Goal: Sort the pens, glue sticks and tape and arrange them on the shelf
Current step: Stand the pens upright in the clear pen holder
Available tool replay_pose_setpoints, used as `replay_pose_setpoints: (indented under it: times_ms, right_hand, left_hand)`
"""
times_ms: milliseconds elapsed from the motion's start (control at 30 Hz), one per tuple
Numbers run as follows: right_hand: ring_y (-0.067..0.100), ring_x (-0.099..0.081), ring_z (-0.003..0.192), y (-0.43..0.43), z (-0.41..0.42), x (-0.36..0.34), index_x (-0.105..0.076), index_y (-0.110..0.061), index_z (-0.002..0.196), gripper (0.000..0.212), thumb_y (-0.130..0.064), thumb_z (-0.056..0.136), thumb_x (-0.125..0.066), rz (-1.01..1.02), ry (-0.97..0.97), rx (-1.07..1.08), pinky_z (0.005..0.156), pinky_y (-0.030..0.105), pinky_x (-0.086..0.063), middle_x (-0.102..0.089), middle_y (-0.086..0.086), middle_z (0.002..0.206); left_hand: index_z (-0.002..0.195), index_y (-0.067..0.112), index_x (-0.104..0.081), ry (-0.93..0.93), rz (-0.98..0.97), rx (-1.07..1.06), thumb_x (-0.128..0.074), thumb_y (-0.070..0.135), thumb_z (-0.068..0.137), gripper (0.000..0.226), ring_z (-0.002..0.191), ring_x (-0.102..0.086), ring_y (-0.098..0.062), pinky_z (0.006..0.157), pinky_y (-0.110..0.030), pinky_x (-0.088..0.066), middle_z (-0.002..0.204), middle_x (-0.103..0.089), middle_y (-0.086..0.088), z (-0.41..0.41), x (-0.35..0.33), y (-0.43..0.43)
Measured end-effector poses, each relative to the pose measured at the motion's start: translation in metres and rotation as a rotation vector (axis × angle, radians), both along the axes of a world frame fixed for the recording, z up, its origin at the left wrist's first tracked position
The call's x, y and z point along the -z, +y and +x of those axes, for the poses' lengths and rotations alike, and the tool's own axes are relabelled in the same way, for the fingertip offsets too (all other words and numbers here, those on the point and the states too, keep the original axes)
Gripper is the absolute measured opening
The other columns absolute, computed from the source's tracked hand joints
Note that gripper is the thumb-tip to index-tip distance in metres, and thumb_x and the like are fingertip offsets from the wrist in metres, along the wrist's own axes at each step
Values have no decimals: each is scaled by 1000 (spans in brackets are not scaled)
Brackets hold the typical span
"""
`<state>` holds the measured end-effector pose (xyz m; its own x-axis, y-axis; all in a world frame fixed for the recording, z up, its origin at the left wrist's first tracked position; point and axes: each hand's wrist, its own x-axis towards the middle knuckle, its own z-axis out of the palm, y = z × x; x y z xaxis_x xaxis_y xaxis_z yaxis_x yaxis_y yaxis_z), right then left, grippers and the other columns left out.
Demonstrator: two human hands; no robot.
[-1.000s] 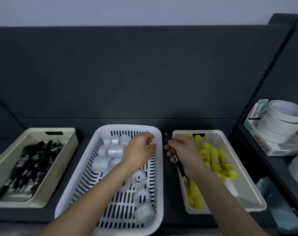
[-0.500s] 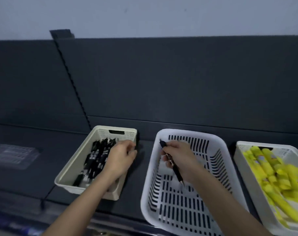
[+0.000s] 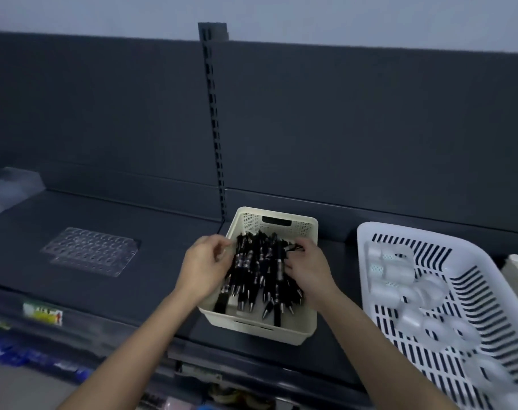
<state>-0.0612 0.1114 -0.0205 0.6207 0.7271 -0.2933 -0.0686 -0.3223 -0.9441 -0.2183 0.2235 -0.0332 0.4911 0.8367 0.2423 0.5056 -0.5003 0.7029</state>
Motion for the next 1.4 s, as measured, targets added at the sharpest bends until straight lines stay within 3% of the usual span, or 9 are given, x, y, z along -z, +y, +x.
replay_pose_setpoints:
  times_ms: [133,233,367,600,733,867,1033,1267,1400]
  right_hand:
    - [14,-57,94,-9,3,4,-56,-12,127,42,2,91,-42,-48,-612,33,69,4,-38,-63,6,112]
    - [25,-56,101,-11,5,14,-60,0,119,40,11,84,-43,-85,-893,79,82,15,-34,-63,14,106]
    - [28,-54,77,-10,3,30,-62,2,92,40,22,68,-38,-71,-1017,101,71,29,-46,-59,12,78]
    - [18,-47,71,-8,8,39,-54,1,89,27,14,74,-36,-85,-946,180,60,10,-34,-50,9,81]
    - [34,-52,95,-6,9,47,-55,3,109,39,11,75,-38,-192,-842,169,83,42,-50,-57,20,99]
    - [22,-52,97,-10,9,39,-48,2,130,52,15,81,-38,-192,-749,94,80,19,-40,-58,20,109]
    - [1,-51,62,-15,-1,16,-63,-3,104,41,17,79,-39,-59,-668,214,57,1,-36,-54,-13,70]
    - [2,-61,76,13,-41,14,-64,-17,115,43,8,84,-47,-11,-597,349,66,6,-44,-67,-11,88]
    - [15,-66,98,46,-82,19,-59,-13,125,42,2,87,-50,16,-550,386,88,30,-52,-70,-1,108]
  left_hand:
    - [116,17,-61,-23,-52,-45,-65,20,87,29,93,-55,-10,82,-20,-42,103,-55,4,-5,7,6]
    - [119,19,-52,60,-172,33,-61,16,89,32,88,-57,-8,67,-9,-41,101,-57,5,-3,18,6]
    - [102,13,-46,209,-267,69,-52,10,93,11,64,-52,-8,52,-18,-41,79,-55,3,-1,27,7]
    - [98,3,-51,206,-252,20,-46,9,97,9,74,-62,-24,62,-34,-49,86,-63,-11,-2,26,4]
    - [90,7,-44,235,-223,14,-44,11,99,10,59,-51,-12,48,-18,-38,70,-53,-2,0,23,5]
    - [85,8,-43,203,-240,7,-45,9,98,13,57,-46,-9,43,-13,-34,67,-50,1,0,26,6]
    - [93,2,-56,125,-310,-10,-44,3,94,13,62,-51,-9,45,-11,-35,75,-58,0,0,29,14]
    - [80,4,-57,-3,-303,79,-45,4,93,18,58,-46,-11,45,-13,-34,65,-54,2,-41,14,51]
    - [85,-3,-58,-10,-249,95,-47,6,94,17,57,-43,-11,46,-15,-33,67,-54,-4,-82,8,92]
